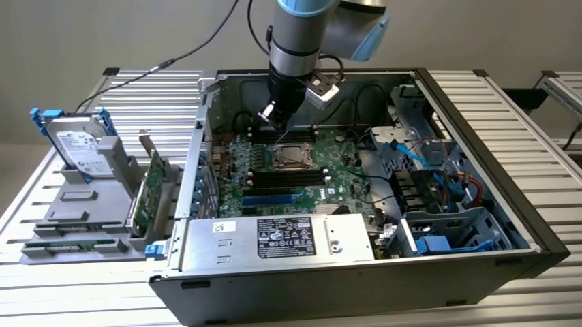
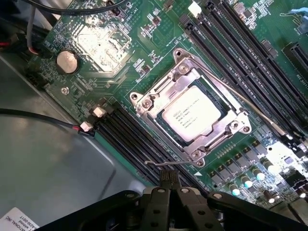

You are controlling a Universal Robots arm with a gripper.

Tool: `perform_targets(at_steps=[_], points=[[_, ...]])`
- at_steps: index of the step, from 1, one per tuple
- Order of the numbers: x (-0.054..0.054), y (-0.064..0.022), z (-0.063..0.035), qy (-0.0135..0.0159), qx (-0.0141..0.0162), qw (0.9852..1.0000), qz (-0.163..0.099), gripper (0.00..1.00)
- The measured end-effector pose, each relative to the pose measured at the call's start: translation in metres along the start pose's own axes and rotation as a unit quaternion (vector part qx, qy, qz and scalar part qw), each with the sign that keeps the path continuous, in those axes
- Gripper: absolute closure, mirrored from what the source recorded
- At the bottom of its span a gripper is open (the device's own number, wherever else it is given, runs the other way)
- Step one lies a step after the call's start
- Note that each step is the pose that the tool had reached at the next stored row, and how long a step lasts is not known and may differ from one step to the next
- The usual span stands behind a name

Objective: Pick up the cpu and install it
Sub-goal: 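Install the first cpu locking lever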

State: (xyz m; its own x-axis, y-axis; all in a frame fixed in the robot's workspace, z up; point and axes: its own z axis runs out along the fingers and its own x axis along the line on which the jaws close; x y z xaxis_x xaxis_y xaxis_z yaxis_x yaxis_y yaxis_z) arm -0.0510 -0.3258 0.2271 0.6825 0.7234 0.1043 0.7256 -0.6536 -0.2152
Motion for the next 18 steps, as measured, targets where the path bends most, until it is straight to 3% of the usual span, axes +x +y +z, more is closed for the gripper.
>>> perform_targets(at_steps=[9, 14, 18], points=[[-0.0012, 0.0013, -0.0004, 0.0015, -0.0044, 0.9998, -0.022, 0.89], [-0.0009, 0.0020, -0.0006, 0.0008, -0.0053, 0.9994, -0.034, 0.89], [0.0003, 0.0035, -0.0006, 0.0060, -0.0121, 0.9990, -0.042, 0.89]])
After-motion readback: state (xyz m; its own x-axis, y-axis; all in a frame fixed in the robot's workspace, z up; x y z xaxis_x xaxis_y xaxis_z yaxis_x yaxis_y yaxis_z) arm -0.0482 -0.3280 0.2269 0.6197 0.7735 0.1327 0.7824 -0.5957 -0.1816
